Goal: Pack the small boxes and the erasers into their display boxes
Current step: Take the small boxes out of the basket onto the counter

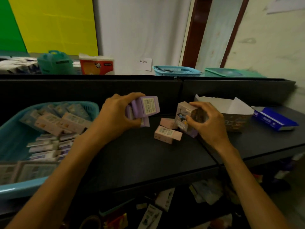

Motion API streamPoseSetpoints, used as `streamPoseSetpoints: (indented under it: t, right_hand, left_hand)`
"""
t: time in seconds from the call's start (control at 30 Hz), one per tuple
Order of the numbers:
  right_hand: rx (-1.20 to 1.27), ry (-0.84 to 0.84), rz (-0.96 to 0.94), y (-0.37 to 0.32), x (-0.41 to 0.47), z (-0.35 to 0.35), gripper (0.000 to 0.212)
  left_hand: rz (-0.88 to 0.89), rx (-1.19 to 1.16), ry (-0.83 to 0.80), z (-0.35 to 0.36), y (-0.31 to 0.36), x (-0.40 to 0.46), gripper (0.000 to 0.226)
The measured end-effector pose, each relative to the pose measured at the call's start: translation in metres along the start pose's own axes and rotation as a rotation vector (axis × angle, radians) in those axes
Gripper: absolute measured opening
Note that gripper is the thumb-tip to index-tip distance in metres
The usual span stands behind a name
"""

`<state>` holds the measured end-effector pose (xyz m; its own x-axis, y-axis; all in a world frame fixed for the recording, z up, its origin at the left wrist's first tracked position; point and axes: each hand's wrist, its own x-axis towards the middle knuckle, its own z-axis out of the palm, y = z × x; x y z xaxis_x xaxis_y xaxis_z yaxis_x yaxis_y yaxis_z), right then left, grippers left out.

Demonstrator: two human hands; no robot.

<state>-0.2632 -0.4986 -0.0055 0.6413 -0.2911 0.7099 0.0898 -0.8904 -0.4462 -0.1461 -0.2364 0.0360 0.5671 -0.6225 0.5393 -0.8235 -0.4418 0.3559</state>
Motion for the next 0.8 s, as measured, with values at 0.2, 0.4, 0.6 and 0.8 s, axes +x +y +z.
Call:
streamPoseSetpoints:
  t: [0.2, 0.4, 0.6, 0.8]
  right_hand:
    - [0.028, -0.077, -0.042, 0.057, 0.009, -0.001, 0.042]
    - [-0.027, -0.181, -0.150, 0.086, 0.026, 0.031, 0.052]
    - [-0.153, -0.268, -0.190, 0.112, 0.033, 0.059, 0.058]
    - [-0.209, -0.328, -0.143, 0.124, 0.040, 0.064, 0.066]
  left_hand:
    - [-0.070, 0.056, 0.015, 0.073, 0.015, 0.022, 0.075]
    - [-0.126, 0.224, 0.030, 0.116, 0.015, 0.035, 0.075]
    - [-0.170, 0.232, -0.088, 0.149, 0.003, 0.050, 0.076]
    - [-0.191, 0.069, -0.227, 0.178, -0.007, 0.068, 0.073]
